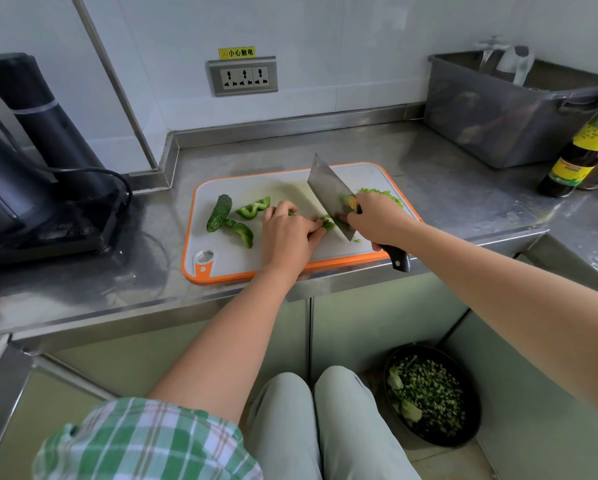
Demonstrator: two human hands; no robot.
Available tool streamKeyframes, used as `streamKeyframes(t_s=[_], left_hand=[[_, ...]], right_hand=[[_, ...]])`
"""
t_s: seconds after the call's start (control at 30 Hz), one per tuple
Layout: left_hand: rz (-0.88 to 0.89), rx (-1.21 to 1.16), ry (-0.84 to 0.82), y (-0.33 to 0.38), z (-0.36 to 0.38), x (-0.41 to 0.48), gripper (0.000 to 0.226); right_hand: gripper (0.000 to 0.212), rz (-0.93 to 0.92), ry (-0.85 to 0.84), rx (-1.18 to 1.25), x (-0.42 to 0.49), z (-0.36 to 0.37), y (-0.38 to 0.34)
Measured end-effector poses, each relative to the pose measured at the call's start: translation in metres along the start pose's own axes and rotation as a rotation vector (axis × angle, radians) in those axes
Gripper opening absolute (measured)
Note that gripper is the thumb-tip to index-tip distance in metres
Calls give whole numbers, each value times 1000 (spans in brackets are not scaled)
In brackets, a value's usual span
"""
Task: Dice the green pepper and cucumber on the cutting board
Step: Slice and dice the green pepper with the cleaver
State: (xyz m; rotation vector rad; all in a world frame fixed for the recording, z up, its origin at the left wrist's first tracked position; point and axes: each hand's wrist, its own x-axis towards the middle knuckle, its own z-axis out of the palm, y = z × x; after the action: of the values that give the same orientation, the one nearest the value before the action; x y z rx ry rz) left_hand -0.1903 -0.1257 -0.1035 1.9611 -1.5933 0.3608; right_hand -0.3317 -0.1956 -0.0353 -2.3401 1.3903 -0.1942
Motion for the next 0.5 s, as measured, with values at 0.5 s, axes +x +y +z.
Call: streamKeyframes(t_s=[0.5], left_hand=[[27,1,19,1,-1,-1,14]], right_hand=[[15,-17,-7,-43,-2,4,1]])
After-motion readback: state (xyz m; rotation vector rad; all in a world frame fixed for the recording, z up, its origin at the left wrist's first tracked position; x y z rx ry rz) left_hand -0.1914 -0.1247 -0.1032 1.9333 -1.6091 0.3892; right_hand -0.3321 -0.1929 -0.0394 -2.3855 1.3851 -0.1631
